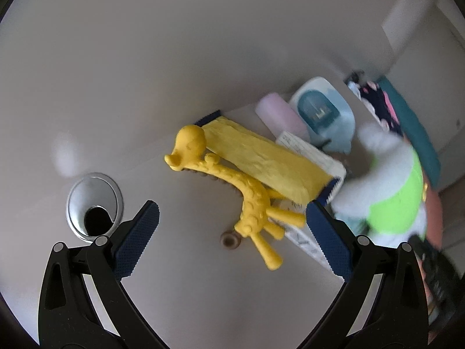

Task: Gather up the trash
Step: 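Return to the desk and grasp the green plush with the right tool, then grasp the yellow giraffe teether with the left tool, then carry giraffe and green plush to the trash bag and release both, then return to the desk and grasp the white thermometer box with the left tool, then grasp the blue wipes pack with the right tool, then carry box and wipes pack to the trash bag and release both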

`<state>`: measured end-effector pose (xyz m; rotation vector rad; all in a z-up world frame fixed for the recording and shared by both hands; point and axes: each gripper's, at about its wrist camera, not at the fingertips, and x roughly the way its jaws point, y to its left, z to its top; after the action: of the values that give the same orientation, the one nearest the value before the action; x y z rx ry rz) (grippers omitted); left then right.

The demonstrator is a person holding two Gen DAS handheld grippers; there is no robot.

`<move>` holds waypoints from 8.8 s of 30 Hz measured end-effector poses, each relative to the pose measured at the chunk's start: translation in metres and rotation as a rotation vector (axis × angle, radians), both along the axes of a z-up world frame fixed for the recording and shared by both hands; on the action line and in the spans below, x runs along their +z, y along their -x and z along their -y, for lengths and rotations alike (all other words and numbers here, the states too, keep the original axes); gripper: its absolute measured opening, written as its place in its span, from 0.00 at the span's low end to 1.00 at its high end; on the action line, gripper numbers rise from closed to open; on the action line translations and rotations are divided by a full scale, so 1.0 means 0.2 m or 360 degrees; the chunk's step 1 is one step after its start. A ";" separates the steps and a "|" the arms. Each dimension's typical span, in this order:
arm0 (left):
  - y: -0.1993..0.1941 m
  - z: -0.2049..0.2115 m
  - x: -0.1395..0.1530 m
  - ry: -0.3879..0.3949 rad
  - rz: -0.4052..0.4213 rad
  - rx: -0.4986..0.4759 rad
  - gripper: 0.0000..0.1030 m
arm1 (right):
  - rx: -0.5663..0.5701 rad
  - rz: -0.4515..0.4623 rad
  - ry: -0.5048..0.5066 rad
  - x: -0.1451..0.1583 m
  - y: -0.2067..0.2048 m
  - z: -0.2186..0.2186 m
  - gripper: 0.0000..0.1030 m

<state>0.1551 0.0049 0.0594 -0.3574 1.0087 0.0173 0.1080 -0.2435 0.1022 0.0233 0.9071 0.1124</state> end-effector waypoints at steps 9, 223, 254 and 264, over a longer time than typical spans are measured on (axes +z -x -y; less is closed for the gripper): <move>-0.10 -0.01 -0.08 0.0133 -0.0152 0.0105 0.59 | -0.0025 0.0021 -0.0102 0.05 0.03 0.07 0.21; 0.38 0.59 0.26 0.0001 0.0000 -0.0588 0.30 | 0.0289 -0.0246 0.0043 0.02 0.24 0.02 0.39; 1.19 2.16 0.07 -0.0031 -0.0067 -0.1446 0.30 | -0.0643 -0.0175 -0.0054 -0.02 1.45 1.47 0.40; 1.37 2.56 -0.17 -0.0072 -0.0207 -0.1652 0.32 | -0.0956 -0.0302 -0.0111 -0.22 1.76 1.83 0.40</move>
<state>-0.1192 -0.5078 0.0263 0.2426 1.2228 -0.8793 -0.2448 -0.6103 0.0573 0.3731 1.0507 -0.4236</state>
